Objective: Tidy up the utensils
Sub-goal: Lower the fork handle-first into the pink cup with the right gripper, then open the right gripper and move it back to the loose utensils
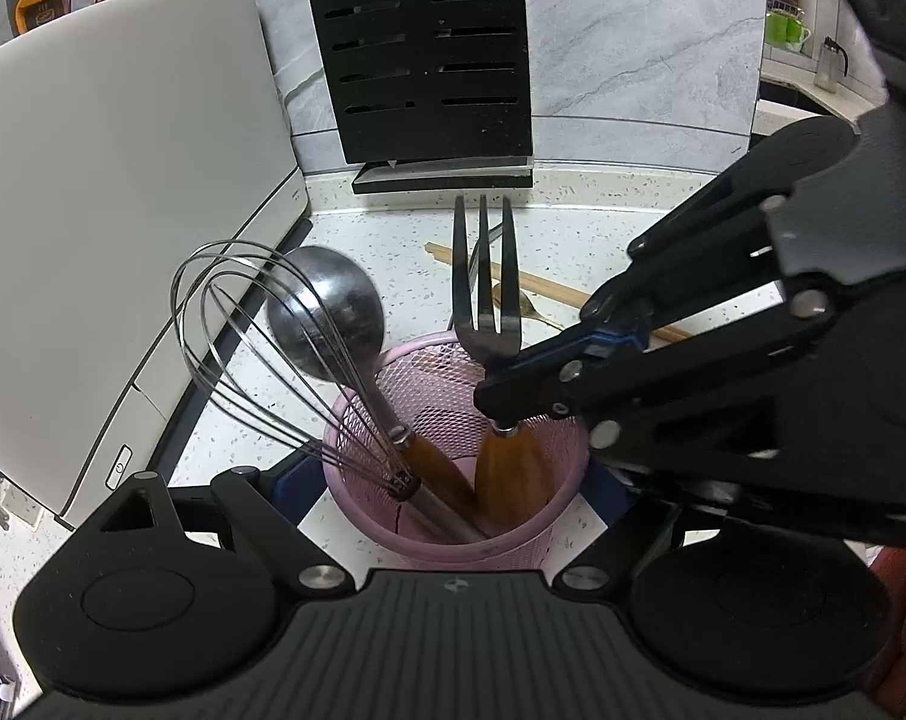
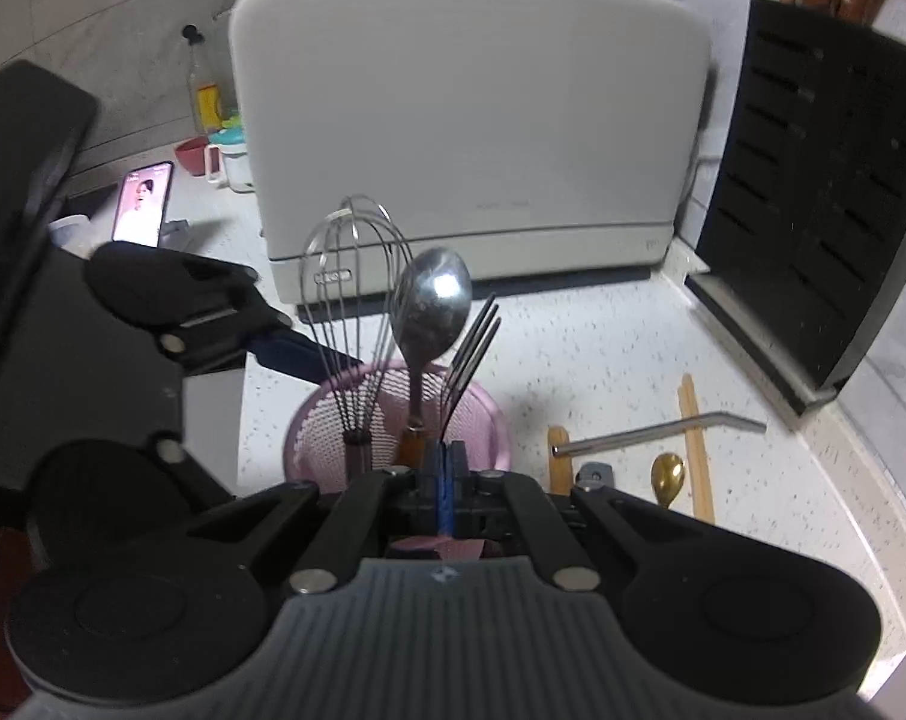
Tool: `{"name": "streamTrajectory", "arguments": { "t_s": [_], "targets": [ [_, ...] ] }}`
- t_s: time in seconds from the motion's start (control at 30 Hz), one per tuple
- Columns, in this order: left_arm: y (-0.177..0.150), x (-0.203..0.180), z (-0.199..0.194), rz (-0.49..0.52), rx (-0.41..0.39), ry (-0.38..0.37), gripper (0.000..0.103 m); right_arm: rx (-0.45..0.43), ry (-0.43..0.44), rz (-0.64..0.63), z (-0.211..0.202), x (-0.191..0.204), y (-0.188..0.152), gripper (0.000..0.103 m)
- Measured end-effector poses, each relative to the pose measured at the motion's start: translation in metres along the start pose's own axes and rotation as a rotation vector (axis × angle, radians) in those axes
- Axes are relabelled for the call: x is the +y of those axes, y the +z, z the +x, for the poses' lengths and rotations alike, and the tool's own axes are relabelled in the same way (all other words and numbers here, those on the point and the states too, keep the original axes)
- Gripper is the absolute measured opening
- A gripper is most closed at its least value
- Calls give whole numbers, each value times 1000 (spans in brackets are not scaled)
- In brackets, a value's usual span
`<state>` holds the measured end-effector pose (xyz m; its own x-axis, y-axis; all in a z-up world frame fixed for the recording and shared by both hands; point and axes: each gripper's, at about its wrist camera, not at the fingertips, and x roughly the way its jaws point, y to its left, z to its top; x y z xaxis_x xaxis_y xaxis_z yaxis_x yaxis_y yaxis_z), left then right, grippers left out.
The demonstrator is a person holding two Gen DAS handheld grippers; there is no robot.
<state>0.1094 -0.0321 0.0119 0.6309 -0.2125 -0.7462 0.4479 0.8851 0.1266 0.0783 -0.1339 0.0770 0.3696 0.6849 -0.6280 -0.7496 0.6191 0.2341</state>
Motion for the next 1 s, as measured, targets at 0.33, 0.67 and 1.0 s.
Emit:
{"name": "streamTrajectory", "arguments": {
  "t_s": [0.33,0.67,1.0],
  "targets": [
    [-1,-2,-1,8,-7,-5,101,32,29,39,7,-5,4,0],
    [-2,-3,-1,5,-8,-4,101,25,66,81,-3,-10,6,11],
    [-2,-3,-1,5,-8,-4,101,-54,87,128,-34,-19,7,37]
  ]
}}
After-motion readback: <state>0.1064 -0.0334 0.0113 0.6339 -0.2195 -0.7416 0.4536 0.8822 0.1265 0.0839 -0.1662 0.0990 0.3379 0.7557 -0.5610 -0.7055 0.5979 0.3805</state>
